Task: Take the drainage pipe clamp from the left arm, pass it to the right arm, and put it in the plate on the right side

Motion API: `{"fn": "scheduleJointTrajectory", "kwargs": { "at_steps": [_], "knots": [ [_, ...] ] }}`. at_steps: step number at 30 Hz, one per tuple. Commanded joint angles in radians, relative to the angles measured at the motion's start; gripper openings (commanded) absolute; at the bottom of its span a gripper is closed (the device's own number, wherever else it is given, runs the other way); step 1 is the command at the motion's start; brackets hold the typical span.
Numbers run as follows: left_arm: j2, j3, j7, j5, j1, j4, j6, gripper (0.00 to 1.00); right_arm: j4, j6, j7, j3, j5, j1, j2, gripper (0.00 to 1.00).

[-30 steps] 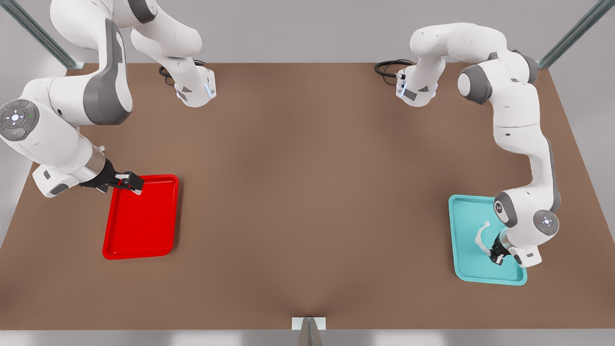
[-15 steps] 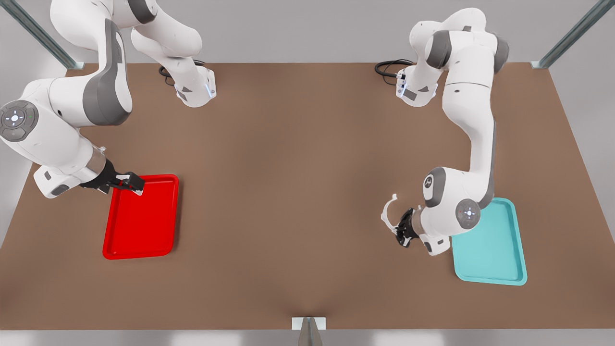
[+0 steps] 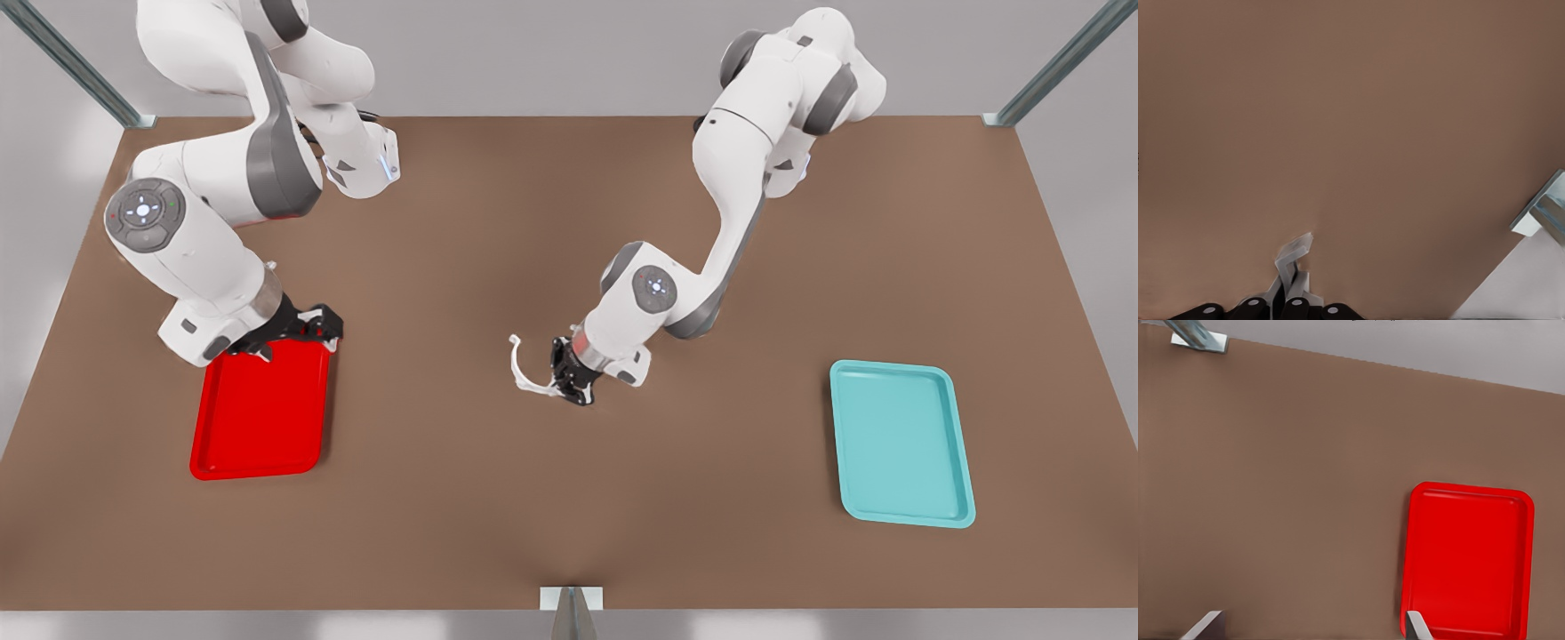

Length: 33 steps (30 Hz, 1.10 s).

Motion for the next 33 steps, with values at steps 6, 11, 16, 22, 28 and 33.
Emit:
{"fn": "scheduleJointTrajectory", "kwargs": {
  "at_steps": [6, 11, 16, 22, 28, 33],
  "knots": [
    [0.005, 0.0, -1.237, 0.004, -0.047, 0.028, 0.146, 0.21, 0.022, 0.061, 0.349, 0.0, 0.001, 0.158, 0.039, 1.0],
    [0.005, 0.0, -1.232, 0.007, -0.067, 0.026, 0.145, 0.21, 0.021, 0.137, 0.349, 0.0, -0.016, 0.216, 0.085, 1.0],
    [0.01, 0.0, -1.231, 0.007, -0.074, 0.026, 0.146, 0.21, 0.013, 0.19, 0.351, 0.0, -0.02, 0.239, 0.128, 1.0],
    [0.007, 0.0, -1.228, 0.006, -0.072, 0.026, 0.14, 0.21, -0.028, 0.189, 0.353, 0.002, -0.016, 0.269, 0.128, 1.0],
    [0.001, -0.001, -1.225, 0.004, -0.069, 0.026, 0.137, 0.21, -0.13, 0.178, 0.38, 0.008, -0.014, 0.272, 0.103, 1.0],
    [0.001, -0.001, -1.223, 0.004, -0.066, 0.026, 0.137, 0.21, -0.18, 0.219, 0.38, 0.008, -0.051, 0.27, 0.119, 1.0]
  ]
}}
